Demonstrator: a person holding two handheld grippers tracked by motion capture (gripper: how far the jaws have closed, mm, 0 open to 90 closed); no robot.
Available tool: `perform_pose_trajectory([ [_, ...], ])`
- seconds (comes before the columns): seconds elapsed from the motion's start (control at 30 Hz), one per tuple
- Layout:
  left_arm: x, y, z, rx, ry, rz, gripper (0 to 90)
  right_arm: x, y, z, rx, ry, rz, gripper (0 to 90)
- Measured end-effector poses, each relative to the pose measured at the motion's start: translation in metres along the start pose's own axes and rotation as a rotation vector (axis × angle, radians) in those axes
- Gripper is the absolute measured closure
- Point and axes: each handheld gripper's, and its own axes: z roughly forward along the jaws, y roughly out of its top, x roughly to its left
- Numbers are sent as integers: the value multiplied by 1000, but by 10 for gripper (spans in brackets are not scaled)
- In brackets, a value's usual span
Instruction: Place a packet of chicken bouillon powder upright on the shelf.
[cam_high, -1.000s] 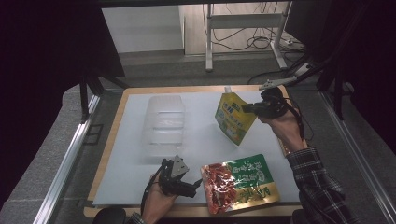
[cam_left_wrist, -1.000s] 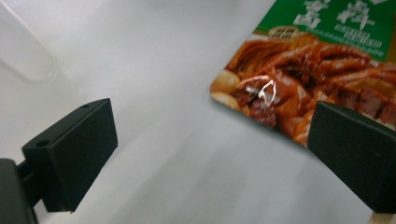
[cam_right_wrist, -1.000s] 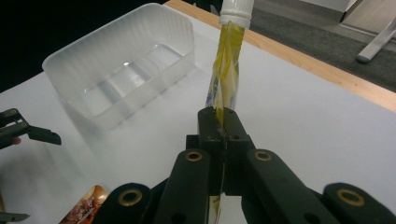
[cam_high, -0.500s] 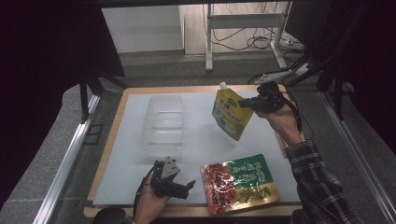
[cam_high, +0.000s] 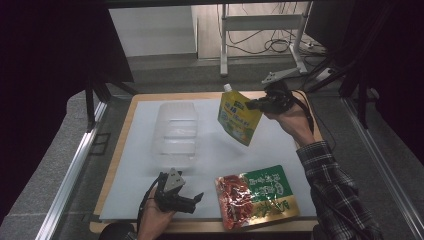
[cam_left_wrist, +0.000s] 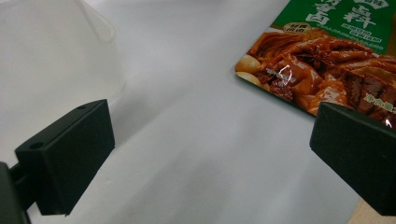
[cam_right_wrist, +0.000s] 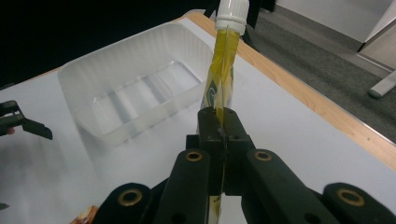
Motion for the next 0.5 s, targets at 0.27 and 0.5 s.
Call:
perform_pose_trajectory([
  [0.27,-3,-1,3,10,-6,18,0,0,16,10,-3,15,-19,893],
  [0.5,-2,-1,3,4,-4,16,0,-2,27,17,-6,31,-26,893],
])
